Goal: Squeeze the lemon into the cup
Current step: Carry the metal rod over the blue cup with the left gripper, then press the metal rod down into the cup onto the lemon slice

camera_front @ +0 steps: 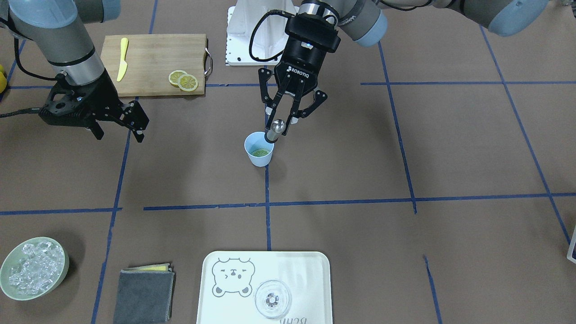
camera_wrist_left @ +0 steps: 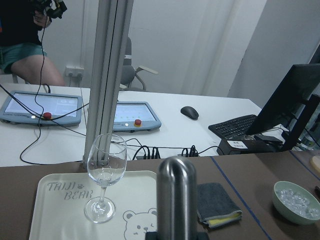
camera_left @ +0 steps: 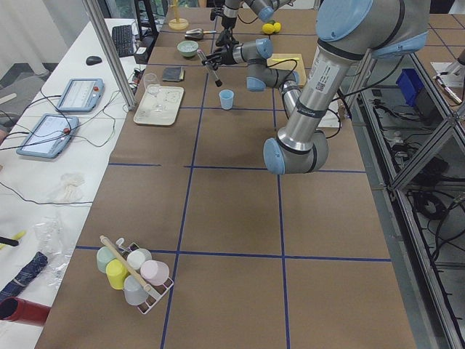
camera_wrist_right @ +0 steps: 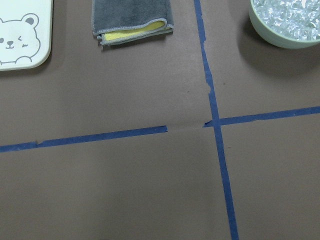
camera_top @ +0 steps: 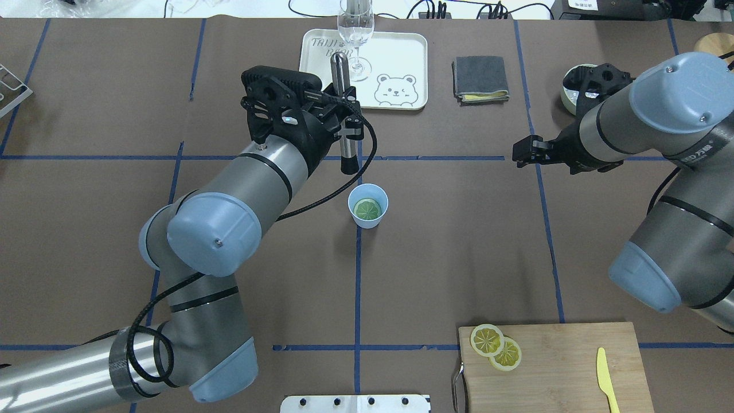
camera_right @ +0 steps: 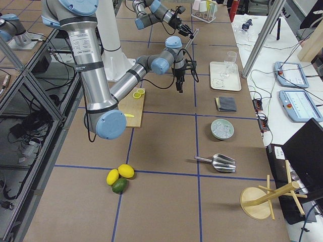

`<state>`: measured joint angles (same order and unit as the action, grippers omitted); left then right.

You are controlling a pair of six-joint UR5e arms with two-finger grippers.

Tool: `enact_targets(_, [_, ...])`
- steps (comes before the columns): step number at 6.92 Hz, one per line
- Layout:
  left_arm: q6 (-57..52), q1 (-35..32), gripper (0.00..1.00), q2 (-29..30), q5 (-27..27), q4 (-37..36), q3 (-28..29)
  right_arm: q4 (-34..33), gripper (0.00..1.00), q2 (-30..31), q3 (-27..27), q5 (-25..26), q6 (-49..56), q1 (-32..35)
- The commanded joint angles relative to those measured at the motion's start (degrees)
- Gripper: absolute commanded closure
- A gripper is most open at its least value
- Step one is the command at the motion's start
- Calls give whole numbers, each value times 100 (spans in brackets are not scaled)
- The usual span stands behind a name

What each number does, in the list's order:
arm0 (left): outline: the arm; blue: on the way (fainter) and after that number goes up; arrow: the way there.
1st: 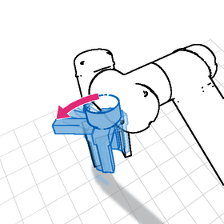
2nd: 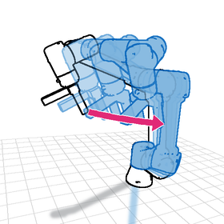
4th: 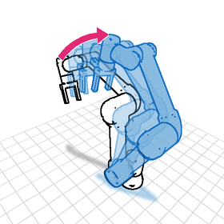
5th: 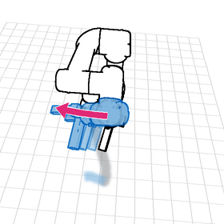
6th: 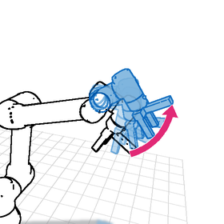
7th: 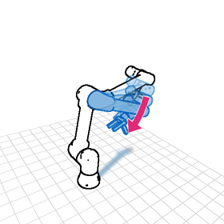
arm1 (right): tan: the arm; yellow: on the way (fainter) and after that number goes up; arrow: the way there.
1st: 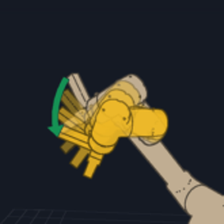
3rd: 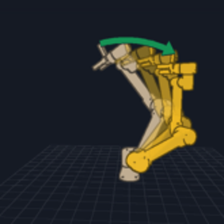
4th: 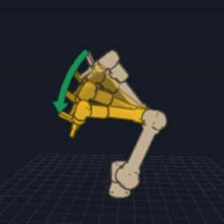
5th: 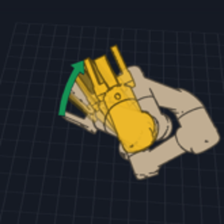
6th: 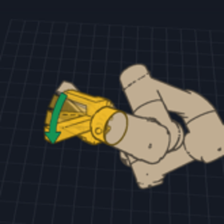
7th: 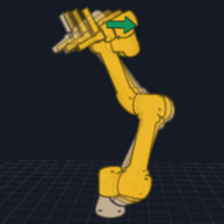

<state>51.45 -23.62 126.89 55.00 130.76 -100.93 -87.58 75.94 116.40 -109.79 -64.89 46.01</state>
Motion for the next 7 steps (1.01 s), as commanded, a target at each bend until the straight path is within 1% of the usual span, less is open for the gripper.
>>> enact_targets(1, [-136,216,100,133,-418,221,380,502,0,523,-4,-723,282,458])
enact_targets(2, [-144,322,100,143,-524,344,512,696,0,892,-47,-1120,858,897])
enact_targets(3, [-144,366,100,187,-525,424,635,698,0,1096,-152,-1367,1456,1301])
enact_targets(4, [-153,384,100,240,-525,433,741,698,0,1176,-257,-1518,1758,1531])
enact_targets(7, [-153,603,100,301,-534,433,925,707,0,1239,-311,-1554,1778,1569])
